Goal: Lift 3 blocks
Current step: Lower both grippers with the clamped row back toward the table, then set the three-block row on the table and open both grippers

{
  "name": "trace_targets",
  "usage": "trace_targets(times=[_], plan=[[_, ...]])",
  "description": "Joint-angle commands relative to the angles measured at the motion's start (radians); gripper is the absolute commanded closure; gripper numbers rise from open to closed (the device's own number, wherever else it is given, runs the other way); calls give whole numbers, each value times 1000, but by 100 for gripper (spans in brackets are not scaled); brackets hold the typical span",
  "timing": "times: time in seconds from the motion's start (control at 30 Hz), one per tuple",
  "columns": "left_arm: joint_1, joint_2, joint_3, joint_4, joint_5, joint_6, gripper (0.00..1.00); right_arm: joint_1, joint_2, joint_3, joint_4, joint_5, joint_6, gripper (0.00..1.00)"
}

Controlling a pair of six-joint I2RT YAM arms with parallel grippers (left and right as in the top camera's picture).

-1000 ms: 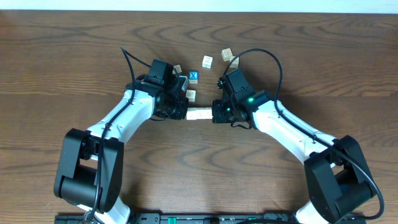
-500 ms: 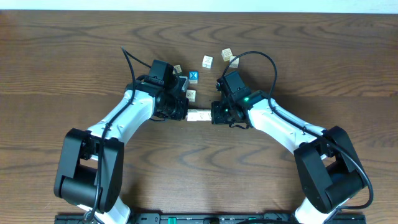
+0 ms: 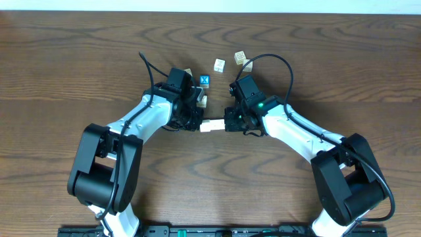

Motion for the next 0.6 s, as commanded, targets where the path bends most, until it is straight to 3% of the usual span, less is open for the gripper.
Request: trace_targets(times=[0.0,0.57], plan=[[-77,0,-1,24,208,1,93,40,-6,49,48,-219,-14,99],[-77,0,-1,24,200,2,93,82,25,49,45,-185,-14,99]])
